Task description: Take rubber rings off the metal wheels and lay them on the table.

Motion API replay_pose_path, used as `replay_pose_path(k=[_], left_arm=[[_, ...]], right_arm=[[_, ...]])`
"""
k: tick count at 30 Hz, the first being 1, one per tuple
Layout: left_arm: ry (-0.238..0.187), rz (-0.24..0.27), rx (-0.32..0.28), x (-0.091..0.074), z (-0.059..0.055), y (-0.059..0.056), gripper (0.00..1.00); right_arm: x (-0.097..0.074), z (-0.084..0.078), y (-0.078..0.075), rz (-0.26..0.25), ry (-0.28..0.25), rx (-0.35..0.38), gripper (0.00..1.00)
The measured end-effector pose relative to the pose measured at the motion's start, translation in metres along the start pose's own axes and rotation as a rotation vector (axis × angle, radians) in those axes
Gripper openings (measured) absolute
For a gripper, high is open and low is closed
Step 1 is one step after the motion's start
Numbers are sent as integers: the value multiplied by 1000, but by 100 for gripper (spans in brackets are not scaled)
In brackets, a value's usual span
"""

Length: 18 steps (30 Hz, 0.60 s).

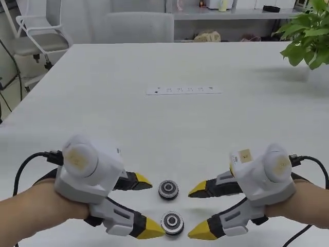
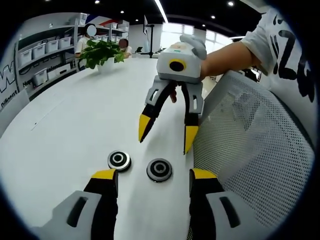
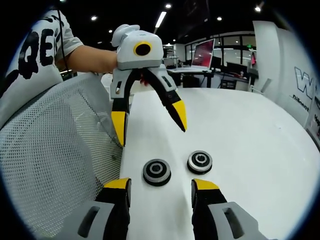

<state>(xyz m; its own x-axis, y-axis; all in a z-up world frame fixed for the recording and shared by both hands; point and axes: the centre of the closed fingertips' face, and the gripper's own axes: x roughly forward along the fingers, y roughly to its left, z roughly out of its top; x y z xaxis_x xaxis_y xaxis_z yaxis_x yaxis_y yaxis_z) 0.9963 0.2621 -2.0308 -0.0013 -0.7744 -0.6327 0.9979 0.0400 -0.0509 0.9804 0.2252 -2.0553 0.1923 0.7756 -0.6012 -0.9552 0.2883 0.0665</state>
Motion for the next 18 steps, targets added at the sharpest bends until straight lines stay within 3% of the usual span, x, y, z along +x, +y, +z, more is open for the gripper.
replay_pose_path(k=[18], left_arm=[[44, -85, 27, 24, -5, -15, 32]], right_arm=[[3, -10, -3, -2, 10, 23, 43]])
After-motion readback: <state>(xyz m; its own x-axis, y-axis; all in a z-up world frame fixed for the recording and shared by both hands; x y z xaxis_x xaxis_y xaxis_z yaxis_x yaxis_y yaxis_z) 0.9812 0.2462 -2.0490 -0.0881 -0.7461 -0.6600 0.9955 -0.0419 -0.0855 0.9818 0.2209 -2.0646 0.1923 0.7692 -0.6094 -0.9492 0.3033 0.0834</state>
